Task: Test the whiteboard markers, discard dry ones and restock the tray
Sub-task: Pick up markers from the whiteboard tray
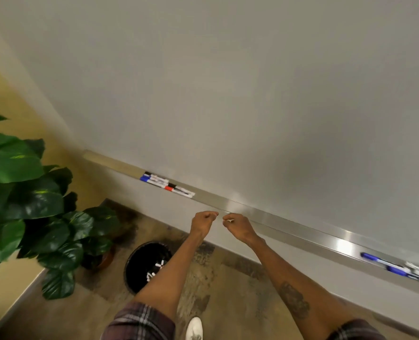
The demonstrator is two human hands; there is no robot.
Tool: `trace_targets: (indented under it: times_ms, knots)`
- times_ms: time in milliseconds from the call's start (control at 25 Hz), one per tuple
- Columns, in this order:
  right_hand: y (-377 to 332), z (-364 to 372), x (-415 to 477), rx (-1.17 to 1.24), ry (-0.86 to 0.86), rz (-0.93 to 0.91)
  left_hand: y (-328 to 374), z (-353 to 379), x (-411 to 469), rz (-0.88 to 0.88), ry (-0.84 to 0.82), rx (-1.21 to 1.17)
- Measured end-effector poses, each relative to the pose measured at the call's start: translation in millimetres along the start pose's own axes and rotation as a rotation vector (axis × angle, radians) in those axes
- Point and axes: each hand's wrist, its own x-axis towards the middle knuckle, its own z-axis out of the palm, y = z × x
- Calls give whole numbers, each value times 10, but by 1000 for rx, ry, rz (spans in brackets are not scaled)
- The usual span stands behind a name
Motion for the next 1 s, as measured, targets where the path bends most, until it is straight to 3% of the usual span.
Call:
trace_targets:
  times_ms: [600,1000]
  knots:
    - [1984,-1752,-1092,197,511,234,637,2397,-378,150,-321,91]
    - [3122,-2445,-1631,441,751,428,771,3633,-629,-1,-497,-10]
